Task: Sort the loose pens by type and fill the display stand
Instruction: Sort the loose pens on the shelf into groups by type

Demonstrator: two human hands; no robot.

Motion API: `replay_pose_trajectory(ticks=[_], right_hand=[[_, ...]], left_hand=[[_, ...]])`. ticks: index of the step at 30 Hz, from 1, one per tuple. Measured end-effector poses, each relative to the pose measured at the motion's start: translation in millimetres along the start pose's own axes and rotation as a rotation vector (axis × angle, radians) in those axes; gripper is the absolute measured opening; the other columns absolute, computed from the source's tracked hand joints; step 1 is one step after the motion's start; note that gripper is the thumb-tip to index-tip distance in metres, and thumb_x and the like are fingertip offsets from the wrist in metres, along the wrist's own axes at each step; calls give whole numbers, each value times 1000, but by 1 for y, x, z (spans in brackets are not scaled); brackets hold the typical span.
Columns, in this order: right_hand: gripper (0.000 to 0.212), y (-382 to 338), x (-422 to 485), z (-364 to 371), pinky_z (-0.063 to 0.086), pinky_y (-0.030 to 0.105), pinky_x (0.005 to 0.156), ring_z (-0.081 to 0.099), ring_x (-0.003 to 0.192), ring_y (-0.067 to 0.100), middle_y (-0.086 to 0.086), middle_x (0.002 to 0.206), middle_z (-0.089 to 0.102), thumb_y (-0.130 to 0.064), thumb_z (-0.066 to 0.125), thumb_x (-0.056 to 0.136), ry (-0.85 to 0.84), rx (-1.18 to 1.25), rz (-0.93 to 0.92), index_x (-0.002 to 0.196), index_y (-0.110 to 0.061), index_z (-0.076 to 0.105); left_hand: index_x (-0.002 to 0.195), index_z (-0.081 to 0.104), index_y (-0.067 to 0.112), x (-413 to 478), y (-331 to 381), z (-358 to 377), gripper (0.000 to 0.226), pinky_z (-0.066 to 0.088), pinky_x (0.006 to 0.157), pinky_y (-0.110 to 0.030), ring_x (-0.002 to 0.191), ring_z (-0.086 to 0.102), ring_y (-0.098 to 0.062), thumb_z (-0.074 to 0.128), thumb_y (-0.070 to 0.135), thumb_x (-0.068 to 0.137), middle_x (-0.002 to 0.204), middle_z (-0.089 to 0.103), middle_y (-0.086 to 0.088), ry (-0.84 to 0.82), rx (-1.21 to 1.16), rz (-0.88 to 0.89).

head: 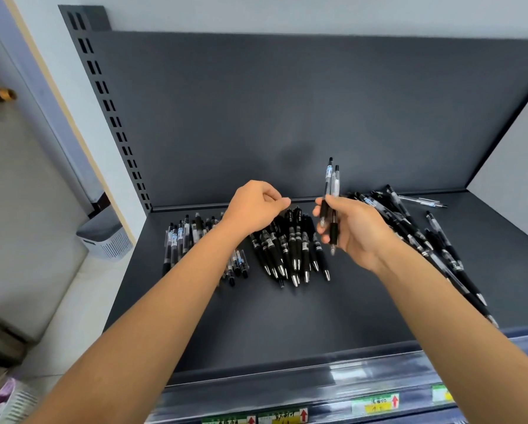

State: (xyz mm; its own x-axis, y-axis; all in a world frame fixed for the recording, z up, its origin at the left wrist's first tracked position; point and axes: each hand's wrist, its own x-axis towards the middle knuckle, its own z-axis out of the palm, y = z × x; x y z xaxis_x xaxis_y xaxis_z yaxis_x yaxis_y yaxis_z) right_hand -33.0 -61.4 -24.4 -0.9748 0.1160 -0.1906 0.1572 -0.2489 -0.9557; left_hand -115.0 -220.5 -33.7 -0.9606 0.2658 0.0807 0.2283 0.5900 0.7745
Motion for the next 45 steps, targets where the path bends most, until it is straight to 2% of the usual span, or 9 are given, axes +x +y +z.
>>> replay_pose_trajectory(ticks=[4,10,17,22,28,33,39,42,45], right_hand=[[17,0,-1,5,51,25,49,57,57,15,3,83,67,-17,47,99,-73,-83,6,97,-9,62],[18,-1,-8,35,57,32,56,66,61,19,7,84,71,-15,50,98,-299,-234,32,94,-6,66],[16,12,-1,78,59,32,56,64,58,18,12,80,64,-15,58,95,-206,-320,5,93,-1,64],[7,24,10,102,53,26,45,58,47,17,14,71,60,0,63,88,-133,-463,36,85,2,58],[10,38,20,119,58,34,50,56,48,22,19,70,56,4,65,85,-85,-637,39,84,0,56],[16,40,23,122,60,46,61,58,48,24,19,75,58,2,70,82,-46,-699,43,93,5,60],[54,44,19,127,60,40,69,69,61,28,13,106,65,-6,79,76,-4,-841,37,122,-5,50],[48,43,14,128,56,34,76,64,58,17,4,93,68,-15,79,78,4,-927,-65,119,-9,54],[40,42,8,125,55,34,81,63,68,15,-3,90,63,-21,77,79,22,-981,-139,114,-13,57]], left_hand=[[92,71,17,-11,13,-13,26,42,59,-19,50,51,3,60,40,92,82,71,5,-76,-229,33],[95,72,9,-26,15,-40,25,50,66,-29,64,60,-16,65,32,90,83,70,-9,-295,-264,64],[95,72,2,-38,-20,-78,21,57,69,-23,70,66,-14,71,20,86,85,71,-9,-105,-443,-109],[88,72,2,-40,-50,-102,23,53,53,-18,56,67,-12,76,24,82,78,72,-11,-69,-90,-236],[63,57,8,-42,-68,-99,34,53,63,-25,44,61,-12,73,32,81,52,63,-6,-29,284,-219],[82,48,17,-49,-72,-92,30,57,74,-34,56,69,-21,69,38,83,67,72,-12,-14,383,-185],[89,55,14,-57,-73,-90,33,58,72,-37,48,66,-15,64,46,86,61,70,-7,5,364,-157],[98,62,10,-59,-75,-89,39,57,73,-38,57,66,-17,56,48,90,63,68,-3,50,406,-114],[101,63,9,-62,-73,-86,43,55,76,-40,79,64,-23,52,50,91,83,68,-5,109,444,-56]])
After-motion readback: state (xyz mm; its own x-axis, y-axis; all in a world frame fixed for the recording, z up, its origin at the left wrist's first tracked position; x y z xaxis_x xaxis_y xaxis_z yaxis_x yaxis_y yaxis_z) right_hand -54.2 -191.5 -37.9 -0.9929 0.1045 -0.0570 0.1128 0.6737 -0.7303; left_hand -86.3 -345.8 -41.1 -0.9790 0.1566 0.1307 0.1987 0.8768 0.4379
